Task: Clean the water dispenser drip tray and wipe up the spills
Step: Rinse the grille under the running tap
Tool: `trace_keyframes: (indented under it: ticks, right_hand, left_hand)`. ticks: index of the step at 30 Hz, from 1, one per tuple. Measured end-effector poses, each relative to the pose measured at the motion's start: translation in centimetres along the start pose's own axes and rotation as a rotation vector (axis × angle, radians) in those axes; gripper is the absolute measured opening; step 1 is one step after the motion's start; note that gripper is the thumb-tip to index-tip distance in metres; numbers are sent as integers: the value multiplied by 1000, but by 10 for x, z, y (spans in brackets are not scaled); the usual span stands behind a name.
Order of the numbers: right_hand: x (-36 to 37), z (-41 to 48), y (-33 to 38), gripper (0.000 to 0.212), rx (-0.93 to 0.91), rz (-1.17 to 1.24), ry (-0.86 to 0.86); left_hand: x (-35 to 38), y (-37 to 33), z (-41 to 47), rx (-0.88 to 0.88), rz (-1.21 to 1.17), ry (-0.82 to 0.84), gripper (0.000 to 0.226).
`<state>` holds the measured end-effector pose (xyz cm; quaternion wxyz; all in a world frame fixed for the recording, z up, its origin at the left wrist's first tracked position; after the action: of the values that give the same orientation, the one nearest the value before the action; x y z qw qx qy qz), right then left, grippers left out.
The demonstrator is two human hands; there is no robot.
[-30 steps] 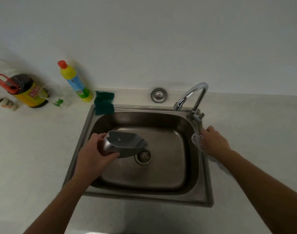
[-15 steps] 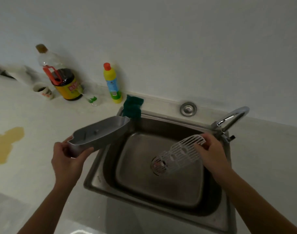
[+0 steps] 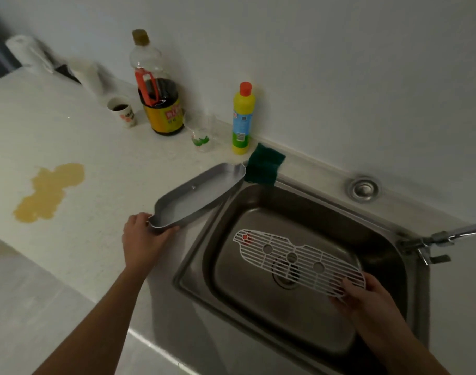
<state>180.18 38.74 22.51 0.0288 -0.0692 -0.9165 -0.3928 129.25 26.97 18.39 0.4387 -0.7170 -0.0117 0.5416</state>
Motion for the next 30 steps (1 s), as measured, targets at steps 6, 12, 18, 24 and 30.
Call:
trace_keyframes:
  ticks: [6,12,18,24,30]
  right_hand:
    - [-6,-4,-1,20,-12,-38,1]
    - [-18,-8,3,21,-16,-37,-6]
    - [-51,-11,11,21,-7,34,-36]
    - [-94,-6,20,24,-13,147,-110]
    - [-127,14,41,30,3,-142,-222]
  left_hand:
    - [0,-1,-5,-45,115,14,85]
    - [-8,-68,-44,114,-35,-54,82]
    - [67,-163,-110,-3,-619,506,20]
    - [146,-219,-152,-225,-884,870,16]
    - [198,-237,-142,-320,-886,839,19]
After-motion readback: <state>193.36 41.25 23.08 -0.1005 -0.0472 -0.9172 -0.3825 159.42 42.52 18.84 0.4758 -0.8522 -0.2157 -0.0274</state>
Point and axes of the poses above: each hand's wrist, its own z-axis towards the middle knuckle, its own x-axis out of the palm, y = z × x, the point moved 7 cm from there along z, towards the middle knuckle, and after that the axes turned 2 degrees about -z, right-handed, at the moved point
